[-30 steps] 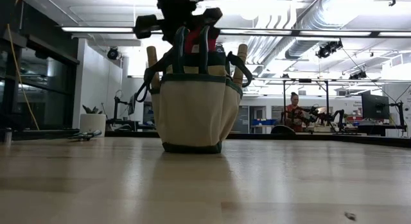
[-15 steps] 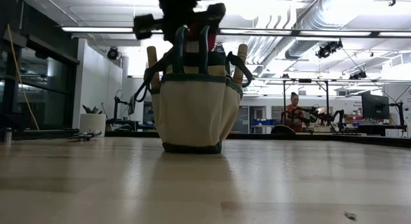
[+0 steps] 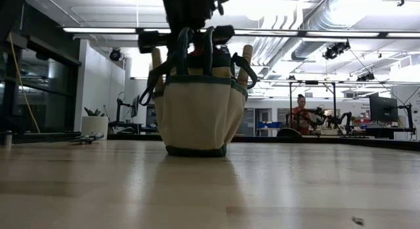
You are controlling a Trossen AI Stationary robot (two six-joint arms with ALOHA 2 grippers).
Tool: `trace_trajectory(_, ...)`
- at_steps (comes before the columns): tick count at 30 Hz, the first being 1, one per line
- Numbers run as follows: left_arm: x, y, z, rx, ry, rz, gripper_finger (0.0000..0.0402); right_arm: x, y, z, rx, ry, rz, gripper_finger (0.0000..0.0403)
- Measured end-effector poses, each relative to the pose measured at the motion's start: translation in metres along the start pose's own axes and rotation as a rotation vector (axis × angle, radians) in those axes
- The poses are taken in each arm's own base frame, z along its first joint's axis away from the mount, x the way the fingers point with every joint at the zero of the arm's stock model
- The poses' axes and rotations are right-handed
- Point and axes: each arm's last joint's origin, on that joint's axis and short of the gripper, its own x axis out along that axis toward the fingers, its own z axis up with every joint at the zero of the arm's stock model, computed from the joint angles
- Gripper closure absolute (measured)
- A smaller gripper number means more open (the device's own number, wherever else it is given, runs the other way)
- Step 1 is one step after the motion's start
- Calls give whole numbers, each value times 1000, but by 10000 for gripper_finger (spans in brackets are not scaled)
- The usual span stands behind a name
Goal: Pick & Place Garden tools in Gardening bag
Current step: Put the red gloves into the gardening bag
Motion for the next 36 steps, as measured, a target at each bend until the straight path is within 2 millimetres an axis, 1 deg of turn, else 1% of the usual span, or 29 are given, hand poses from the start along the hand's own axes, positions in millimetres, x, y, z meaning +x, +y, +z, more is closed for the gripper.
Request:
trace_trajectory(5, -1, 0, 0, -30, 4, 5, 345, 0, 0, 0, -1, 6, 5, 292)
trace_trajectory(8, -1, 0, 0, -29, 0, 6, 331, 0, 0, -1, -2, 17, 20, 292)
trace_trajectory(11, -1, 0, 0, -33, -17, 3, 297, 0, 1, -1, -3, 27, 28, 292)
trace_trajectory(18, -1, 1, 0, -83, 5, 16, 184, 0, 0, -3, -8, 47, 31, 292)
trace_trajectory(22, -1, 1, -2, -94, 58, 29, 144, 0, 0, -3, -9, 51, 29, 292)
trace_trajectory(25, -3, 2, -2, -121, 78, 38, 134, 0, -1, -4, -12, 58, 24, 292)
trace_trajectory(36, -21, 10, 0, -159, 72, 75, 133, 0, -1, -4, -14, 62, 22, 292)
